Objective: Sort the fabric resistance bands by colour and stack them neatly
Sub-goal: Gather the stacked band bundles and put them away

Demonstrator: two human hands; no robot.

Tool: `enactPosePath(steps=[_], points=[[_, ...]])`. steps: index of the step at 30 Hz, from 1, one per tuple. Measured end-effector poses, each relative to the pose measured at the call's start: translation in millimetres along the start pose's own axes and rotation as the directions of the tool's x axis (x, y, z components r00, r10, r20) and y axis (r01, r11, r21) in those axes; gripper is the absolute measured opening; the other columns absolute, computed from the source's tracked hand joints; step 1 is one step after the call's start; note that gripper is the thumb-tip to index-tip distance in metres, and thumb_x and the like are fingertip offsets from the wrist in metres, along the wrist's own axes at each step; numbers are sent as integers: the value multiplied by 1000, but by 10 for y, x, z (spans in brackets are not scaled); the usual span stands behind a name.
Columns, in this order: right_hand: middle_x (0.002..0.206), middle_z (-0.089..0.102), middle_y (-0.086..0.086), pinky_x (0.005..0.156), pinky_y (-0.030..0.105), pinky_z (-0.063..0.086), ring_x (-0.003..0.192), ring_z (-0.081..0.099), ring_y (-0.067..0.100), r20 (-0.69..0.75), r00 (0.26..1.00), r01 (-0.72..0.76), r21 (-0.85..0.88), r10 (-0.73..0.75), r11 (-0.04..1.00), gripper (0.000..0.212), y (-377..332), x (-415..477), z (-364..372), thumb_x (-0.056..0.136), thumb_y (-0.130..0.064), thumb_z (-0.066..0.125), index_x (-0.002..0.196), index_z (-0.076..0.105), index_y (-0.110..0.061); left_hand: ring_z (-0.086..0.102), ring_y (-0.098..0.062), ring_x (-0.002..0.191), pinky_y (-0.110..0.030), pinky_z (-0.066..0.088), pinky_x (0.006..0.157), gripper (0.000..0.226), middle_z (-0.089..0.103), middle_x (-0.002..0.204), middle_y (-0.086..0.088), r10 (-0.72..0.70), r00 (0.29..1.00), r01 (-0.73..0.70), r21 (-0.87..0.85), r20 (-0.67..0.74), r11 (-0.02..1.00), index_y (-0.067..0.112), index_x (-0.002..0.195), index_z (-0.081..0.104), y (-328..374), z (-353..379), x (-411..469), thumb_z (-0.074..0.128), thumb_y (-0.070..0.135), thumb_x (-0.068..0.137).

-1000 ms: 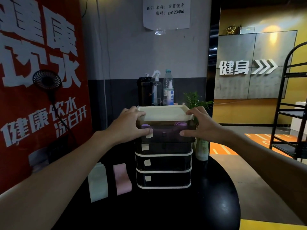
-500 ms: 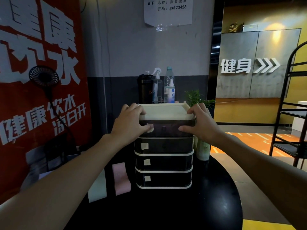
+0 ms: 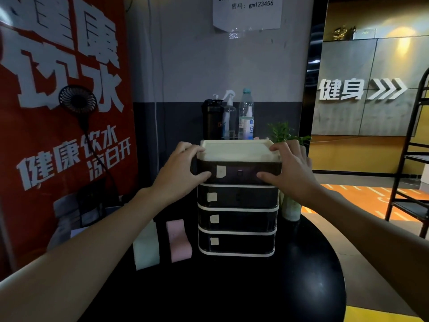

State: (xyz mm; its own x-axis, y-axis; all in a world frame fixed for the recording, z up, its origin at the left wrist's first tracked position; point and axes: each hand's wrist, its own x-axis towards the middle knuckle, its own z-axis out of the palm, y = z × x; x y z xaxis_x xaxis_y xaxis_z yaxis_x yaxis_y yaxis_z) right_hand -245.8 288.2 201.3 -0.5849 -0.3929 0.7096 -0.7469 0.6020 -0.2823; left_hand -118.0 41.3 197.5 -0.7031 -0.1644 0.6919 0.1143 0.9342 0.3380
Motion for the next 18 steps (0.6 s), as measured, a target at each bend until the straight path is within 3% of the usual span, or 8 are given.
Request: enactPosePath(steps=[2,7,9,12,15,18], points=[[124,36,-1,100,38,32,117,34,20,-13,999,41,49,-40,998,63,-120,-125,19,74,-43,77,124,45,-23,49,-7,112,-28,42,97,47,48,121,11,-29,1000,29,-5,6,1000,26,126,57,-87,-84,-153,74,36,84],[108,43,-11,90,26,40,100,43,6,111,977,144,290,-183,946,51,-461,-549,304,76,-35,79,116,49,-25,59,-5,100,-27,50,88,27,64,106,11,-158,976,159,7,149,987,26,110,64,-427,-206,-535,74,34,87],[101,45,-15,83,13,37,91,45,-1,157,963,140,396,-217,907,43,-625,-735,509,78,-29,79,111,50,-27,60,-4,96,-24,51,84,17,65,100,11,-193,961,196,6,199,981,27,101,65,-578,-225,-635,74,33,88],[99,50,-15,76,7,38,92,50,-2,271,936,67,484,-223,872,35,-813,-1011,899,81,-29,75,107,51,-31,62,-4,91,-26,51,81,11,67,95,9,-209,936,214,14,285,977,22,95,68,-767,-219,-720,73,31,89],[112,53,-13,85,11,40,102,50,-2,421,884,-41,501,-202,864,34,-912,-1226,1293,87,-30,70,117,54,-28,64,-7,92,-35,55,88,12,70,95,6,-248,898,253,35,362,967,20,93,71,-993,-128,-727,75,29,88],[132,47,-10,104,22,36,124,41,6,487,856,-79,455,-174,887,47,-988,-1367,1655,90,-33,63,133,47,-23,63,-10,100,-39,53,94,18,69,102,7,-271,877,255,94,396,962,22,97,71,-1204,6,-678,75,35,86]])
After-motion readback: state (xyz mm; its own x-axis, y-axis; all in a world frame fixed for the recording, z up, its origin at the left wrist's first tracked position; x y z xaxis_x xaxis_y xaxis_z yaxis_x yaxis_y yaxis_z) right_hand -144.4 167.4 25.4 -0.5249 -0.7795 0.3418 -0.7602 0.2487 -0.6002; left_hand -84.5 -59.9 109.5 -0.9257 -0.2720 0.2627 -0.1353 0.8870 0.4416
